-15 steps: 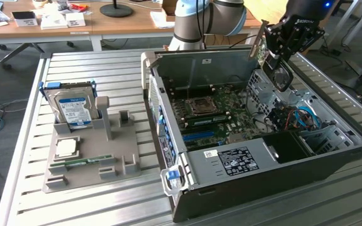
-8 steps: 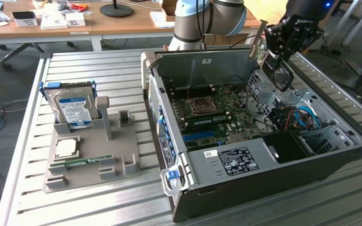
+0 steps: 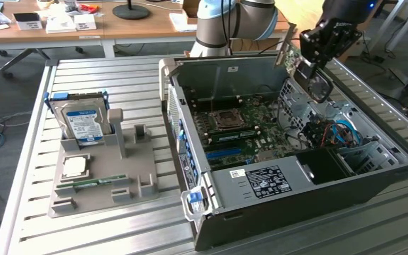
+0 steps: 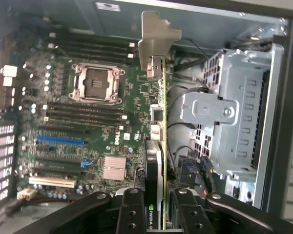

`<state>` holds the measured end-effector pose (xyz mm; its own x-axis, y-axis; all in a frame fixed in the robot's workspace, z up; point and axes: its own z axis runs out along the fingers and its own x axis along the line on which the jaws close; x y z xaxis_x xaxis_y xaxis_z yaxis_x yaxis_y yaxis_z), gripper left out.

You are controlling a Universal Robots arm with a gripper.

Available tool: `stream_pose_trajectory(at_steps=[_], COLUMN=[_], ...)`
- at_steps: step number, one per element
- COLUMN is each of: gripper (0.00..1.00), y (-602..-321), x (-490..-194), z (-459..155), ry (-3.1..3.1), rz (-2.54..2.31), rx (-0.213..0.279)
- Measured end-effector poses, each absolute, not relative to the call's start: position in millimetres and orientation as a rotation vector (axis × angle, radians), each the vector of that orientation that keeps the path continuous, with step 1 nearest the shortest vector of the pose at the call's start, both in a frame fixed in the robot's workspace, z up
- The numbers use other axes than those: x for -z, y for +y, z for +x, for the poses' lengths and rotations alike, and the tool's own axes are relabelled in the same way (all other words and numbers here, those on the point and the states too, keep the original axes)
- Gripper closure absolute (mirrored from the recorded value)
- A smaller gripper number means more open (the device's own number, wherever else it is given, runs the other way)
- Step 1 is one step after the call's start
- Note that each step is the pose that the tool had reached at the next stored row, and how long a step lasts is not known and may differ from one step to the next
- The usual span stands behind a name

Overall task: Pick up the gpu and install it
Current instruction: 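Insert the gpu into the slot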

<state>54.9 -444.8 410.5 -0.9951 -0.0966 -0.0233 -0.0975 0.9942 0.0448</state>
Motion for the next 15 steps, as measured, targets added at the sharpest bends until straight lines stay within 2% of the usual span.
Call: stream_pose_trajectory(at_steps=[15], gripper=[0.73], y=[-444.9], x=[-409.7], z=[54.7], ry=[3.078], rz=[-0.544], rx=[-0.075])
